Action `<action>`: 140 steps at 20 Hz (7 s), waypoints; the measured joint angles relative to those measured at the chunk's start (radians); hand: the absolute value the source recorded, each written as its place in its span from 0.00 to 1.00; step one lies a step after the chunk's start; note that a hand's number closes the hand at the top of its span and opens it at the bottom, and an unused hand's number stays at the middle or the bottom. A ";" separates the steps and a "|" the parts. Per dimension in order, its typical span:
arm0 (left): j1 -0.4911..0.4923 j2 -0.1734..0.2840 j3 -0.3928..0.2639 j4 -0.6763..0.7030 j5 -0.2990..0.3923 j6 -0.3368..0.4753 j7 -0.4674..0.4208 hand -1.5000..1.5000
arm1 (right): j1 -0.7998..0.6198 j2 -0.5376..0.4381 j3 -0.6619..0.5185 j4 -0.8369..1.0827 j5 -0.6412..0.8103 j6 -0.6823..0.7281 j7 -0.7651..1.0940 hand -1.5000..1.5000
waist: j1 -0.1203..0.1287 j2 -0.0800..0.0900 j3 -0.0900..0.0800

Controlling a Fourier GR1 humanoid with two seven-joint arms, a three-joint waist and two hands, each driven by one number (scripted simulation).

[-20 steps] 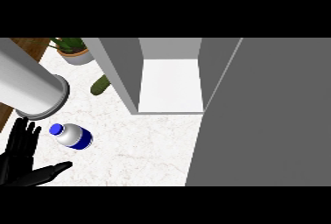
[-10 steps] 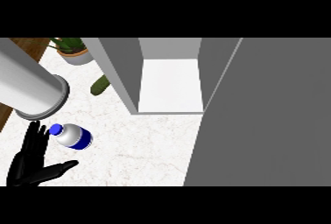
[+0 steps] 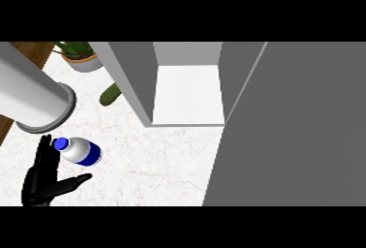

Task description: Pick up the bottled water, place it into the cabinet and close the cabinet

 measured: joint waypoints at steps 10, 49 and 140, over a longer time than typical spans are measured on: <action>-0.161 0.029 0.040 0.308 0.003 0.022 -0.213 0.00 | 0.020 -0.039 0.015 -0.004 0.000 -0.017 -0.028 0.00 | -0.008 0.001 -0.001; -0.328 -0.148 -0.456 0.118 0.062 0.173 -0.181 1.00 | 0.004 -0.102 0.025 0.007 -0.019 -0.085 -0.046 0.00 | 0.008 -0.006 0.002; -0.233 -0.027 -0.684 -0.168 0.285 0.516 0.147 1.00 | 0.111 -0.205 -0.035 0.003 -0.138 0.011 -0.245 0.00 | -0.052 0.005 0.002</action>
